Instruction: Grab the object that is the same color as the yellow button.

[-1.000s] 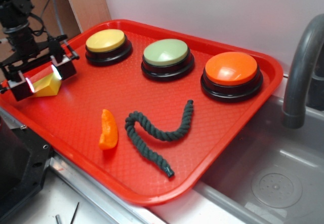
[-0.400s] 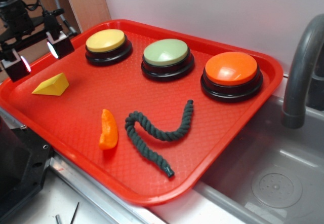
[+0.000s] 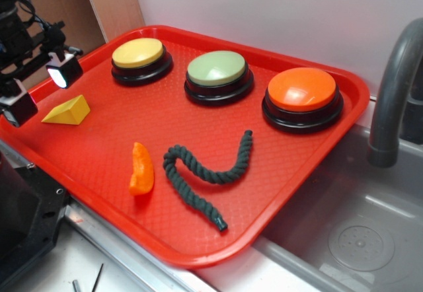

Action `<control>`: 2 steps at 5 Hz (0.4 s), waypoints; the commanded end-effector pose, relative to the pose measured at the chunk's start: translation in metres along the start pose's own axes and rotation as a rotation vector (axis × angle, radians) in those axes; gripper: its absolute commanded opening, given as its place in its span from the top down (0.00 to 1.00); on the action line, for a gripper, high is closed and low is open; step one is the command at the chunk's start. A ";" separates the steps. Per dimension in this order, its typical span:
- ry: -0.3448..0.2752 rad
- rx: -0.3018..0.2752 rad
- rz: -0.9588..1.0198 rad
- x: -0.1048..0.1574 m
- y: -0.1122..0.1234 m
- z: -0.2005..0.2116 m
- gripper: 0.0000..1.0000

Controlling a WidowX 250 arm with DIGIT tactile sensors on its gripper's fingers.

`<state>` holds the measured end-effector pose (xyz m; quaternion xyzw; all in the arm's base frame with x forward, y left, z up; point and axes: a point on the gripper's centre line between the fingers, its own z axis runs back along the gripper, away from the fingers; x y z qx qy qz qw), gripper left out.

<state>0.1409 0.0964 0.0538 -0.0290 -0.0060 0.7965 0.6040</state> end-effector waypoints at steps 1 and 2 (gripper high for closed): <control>-0.039 -0.011 -0.009 -0.004 -0.010 -0.008 0.00; -0.015 0.055 -0.016 -0.007 -0.011 -0.024 0.00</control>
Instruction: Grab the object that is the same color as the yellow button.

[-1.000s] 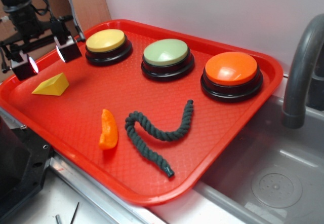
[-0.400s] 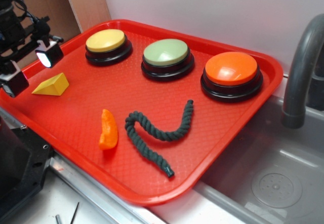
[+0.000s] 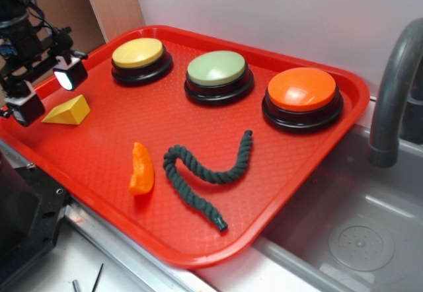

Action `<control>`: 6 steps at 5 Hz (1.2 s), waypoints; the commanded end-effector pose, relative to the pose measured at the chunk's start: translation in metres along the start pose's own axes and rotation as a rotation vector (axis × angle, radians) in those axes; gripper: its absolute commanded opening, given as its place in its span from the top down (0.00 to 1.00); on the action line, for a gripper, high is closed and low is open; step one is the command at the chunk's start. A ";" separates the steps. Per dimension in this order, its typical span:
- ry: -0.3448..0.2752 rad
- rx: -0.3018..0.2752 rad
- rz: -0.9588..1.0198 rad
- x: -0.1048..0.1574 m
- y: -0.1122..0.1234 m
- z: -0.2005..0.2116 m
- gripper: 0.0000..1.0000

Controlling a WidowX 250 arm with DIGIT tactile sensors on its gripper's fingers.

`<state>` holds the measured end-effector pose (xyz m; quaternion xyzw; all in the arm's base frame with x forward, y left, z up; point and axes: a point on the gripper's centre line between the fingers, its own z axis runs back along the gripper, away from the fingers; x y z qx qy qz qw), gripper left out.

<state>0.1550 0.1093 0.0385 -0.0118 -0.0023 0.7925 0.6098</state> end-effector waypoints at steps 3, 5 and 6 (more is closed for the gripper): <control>-0.027 0.021 -0.035 -0.034 0.014 -0.018 1.00; -0.031 0.001 -0.229 -0.029 0.015 -0.007 1.00; -0.045 -0.088 -0.478 -0.016 0.017 0.028 1.00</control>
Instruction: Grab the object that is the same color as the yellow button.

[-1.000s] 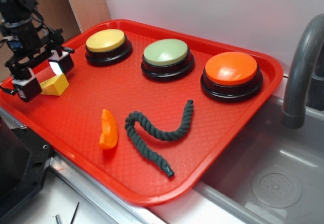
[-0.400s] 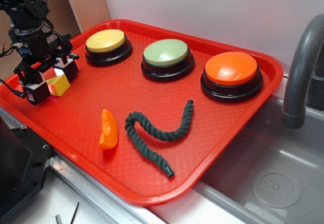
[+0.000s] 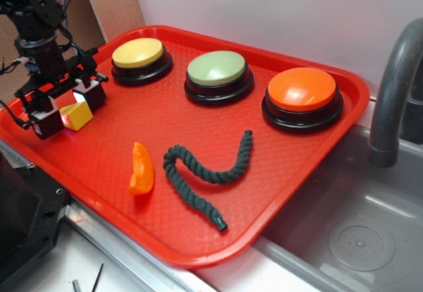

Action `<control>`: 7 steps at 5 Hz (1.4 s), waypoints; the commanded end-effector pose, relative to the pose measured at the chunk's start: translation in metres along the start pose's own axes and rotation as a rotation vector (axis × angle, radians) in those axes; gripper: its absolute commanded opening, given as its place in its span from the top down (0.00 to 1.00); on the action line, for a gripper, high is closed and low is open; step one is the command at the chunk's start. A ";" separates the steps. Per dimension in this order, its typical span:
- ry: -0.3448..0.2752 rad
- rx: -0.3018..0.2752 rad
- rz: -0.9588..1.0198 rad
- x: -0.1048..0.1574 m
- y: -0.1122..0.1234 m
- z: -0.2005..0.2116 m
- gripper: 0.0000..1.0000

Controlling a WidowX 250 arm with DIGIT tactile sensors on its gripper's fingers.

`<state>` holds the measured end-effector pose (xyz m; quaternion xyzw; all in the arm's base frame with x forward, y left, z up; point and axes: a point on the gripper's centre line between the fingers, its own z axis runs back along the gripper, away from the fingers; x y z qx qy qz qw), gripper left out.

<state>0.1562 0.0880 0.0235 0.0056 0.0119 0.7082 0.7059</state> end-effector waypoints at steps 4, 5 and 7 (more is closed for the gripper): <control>-0.044 -0.057 -1.060 -0.011 0.004 0.113 1.00; -0.126 -0.060 -1.163 -0.028 0.006 0.130 1.00; -0.140 -0.164 -1.209 -0.038 0.013 0.145 1.00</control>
